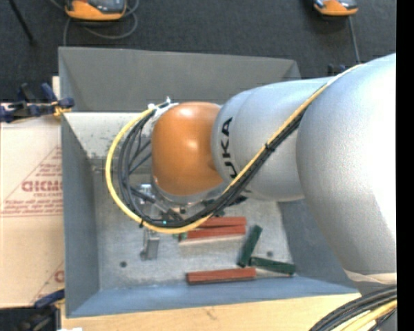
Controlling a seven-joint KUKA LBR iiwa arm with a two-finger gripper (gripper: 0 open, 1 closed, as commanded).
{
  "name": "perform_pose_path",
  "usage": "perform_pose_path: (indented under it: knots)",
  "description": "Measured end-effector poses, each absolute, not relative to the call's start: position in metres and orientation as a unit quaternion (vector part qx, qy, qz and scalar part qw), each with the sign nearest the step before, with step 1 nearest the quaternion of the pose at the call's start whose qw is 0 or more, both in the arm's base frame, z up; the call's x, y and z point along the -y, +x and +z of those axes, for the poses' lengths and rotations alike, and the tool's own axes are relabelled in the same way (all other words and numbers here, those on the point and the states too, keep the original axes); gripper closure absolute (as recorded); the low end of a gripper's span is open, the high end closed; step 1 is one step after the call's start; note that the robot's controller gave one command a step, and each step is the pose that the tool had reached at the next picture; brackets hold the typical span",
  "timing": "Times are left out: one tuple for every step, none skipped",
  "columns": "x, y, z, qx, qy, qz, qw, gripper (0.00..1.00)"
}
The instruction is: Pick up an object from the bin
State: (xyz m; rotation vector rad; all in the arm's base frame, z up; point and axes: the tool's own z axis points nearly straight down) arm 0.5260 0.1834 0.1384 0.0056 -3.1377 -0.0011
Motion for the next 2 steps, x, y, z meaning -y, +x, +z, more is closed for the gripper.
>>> perform_pose_path:
  knots:
    - [-0.072,0.57,0.069,0.994,0.106,0.002,0.0,0.0]
    - [-0.035,0.559,0.102,0.998,0.067,0.0,-0.001,0.0]
